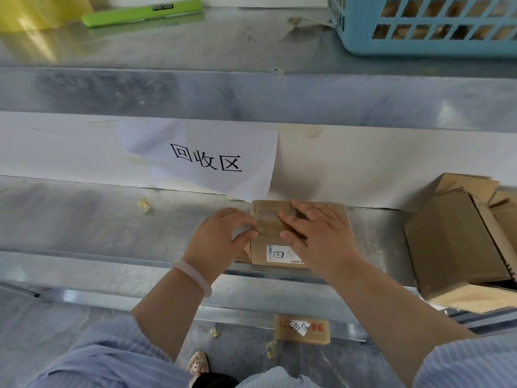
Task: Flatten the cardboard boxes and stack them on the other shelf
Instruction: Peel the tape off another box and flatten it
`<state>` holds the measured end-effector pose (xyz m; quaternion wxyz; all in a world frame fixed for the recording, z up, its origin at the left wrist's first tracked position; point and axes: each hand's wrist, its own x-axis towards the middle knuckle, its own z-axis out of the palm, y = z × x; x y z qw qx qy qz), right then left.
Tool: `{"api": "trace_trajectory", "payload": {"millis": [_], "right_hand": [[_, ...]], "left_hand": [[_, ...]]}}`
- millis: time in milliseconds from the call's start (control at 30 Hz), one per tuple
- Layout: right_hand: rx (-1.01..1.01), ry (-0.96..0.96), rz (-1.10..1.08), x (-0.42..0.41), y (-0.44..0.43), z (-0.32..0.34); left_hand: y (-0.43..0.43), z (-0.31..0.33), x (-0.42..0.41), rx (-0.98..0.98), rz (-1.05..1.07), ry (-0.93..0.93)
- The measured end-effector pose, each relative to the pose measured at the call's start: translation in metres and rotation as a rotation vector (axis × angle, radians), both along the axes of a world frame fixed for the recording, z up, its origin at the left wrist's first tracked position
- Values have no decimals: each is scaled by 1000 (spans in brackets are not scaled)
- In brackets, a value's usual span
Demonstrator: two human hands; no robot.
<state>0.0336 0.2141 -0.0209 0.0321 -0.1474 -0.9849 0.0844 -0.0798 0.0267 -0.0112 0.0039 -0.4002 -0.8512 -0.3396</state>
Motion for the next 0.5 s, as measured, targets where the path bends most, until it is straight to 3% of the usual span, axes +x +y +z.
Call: {"api": "trace_trajectory", "payload": {"millis": [233,433,500], "right_hand": [[18,27,-4,2,-1,-2],[-2,56,-14,3,-1,-3],[-1,65,-8,5,-1,-3]], "left_hand": [[5,11,-14,-71,-96,-62],[14,-3,-7,63,180,-239],[17,-10,-4,233,298,-425]]}}
